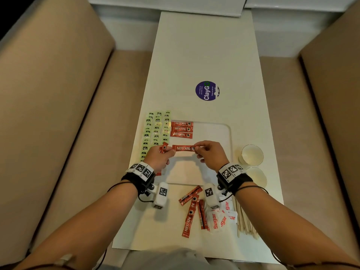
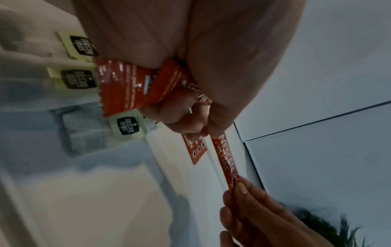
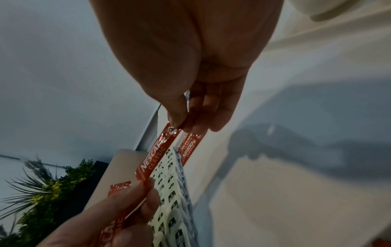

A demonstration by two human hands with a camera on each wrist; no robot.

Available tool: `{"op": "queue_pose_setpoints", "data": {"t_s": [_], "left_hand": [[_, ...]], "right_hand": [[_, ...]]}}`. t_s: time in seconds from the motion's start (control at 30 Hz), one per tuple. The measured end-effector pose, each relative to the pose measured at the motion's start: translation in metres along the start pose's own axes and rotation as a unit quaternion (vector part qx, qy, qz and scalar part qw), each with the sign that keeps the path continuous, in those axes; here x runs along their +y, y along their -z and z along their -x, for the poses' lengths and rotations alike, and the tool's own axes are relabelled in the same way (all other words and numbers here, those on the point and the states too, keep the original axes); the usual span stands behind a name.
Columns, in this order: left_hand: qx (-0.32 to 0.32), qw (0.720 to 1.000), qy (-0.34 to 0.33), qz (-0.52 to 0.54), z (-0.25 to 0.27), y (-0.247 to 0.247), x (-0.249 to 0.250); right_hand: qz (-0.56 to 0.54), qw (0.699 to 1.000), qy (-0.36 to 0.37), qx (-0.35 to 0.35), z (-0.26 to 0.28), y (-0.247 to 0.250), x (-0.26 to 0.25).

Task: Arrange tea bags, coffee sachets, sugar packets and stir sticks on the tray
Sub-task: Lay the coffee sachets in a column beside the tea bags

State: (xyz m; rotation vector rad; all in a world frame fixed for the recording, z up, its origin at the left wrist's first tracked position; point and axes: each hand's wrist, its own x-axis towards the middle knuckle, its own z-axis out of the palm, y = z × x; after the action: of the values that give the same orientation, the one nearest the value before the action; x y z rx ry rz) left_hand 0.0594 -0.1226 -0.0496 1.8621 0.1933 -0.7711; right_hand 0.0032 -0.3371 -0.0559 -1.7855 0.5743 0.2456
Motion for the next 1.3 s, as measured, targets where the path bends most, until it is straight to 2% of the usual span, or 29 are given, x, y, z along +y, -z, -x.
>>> {"op": "queue_pose_setpoints", "data": {"t_s": [0.17,0.3,0.4,0.5,0.67,0.73,0.83,1.1,1.3], "left_hand": [[0.009,0.995,-0.041,-0.096,-0.007,0.010,-0.005],[0.025,0.975,-0.078,-0.208,-0.012,0.010,-0.003],[0.002,0.948,-0.096,-0.303,-0.015,0.005,0.000],[-0.035,0.905,-0.129,-0.403,-0.019,-0.002,0.002],[-0.072,0.846,-0.160,-0.504,-0.025,-0.009,0.003],[-0.076,0.826,-0.172,-0.531,-0.028,-0.011,0.003],[-0.082,0.811,-0.176,-0.552,-0.034,-0.014,0.001],[-0.081,0.786,-0.165,-0.591,-0.039,-0.023,0.006],[-0.074,0.781,-0.160,-0.599,-0.043,-0.020,0.009]], "right_hand": [[0.026,0.999,-0.024,0.041,-0.022,-0.006,0.007],[0.064,0.995,-0.058,0.046,-0.037,-0.016,0.012],[0.127,0.989,-0.049,0.056,-0.044,-0.022,0.009],[0.161,0.984,-0.058,0.050,-0.050,-0.026,0.005],[0.206,0.974,-0.058,0.067,-0.051,-0.028,0.008],[0.223,0.971,-0.040,0.078,-0.049,-0.028,0.010],[0.254,0.965,-0.010,0.070,-0.047,-0.028,0.011],[0.281,0.958,0.000,0.050,-0.046,-0.032,0.009],[0.283,0.958,0.013,0.047,-0.050,-0.037,0.003]]}}
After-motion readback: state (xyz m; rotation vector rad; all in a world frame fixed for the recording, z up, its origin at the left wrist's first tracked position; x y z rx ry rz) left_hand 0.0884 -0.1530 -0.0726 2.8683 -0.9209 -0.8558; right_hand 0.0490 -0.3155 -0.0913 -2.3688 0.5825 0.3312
